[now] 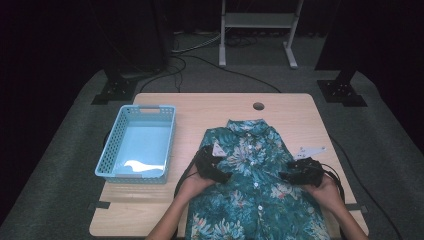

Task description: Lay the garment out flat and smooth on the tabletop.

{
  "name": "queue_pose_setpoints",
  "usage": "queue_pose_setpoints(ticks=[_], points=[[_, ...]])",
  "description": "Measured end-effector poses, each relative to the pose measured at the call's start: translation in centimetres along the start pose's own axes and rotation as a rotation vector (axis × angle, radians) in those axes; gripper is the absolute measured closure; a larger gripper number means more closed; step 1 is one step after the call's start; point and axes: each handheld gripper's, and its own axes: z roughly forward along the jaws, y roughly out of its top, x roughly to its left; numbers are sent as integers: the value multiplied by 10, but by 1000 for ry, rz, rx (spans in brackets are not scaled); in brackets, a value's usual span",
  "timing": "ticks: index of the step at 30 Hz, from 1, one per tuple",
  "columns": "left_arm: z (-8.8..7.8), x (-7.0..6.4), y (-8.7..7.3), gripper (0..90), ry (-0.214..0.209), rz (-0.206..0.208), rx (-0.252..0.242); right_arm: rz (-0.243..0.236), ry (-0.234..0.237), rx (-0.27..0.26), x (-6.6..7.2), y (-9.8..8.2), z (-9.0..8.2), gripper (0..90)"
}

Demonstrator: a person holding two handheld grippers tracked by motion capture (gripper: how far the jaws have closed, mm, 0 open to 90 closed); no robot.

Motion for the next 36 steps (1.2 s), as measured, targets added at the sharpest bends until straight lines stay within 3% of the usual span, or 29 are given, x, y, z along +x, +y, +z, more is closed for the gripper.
queue_pose_setpoints(ticks=[21, 36], points=[[-4, -9, -7, 108, 7, -9, -15, 27, -15, -34, 9, -11, -5, 427], [-18, -30, -23, 108, -14, 10, -35, 6, 1, -38, 32, -30, -20, 426]])
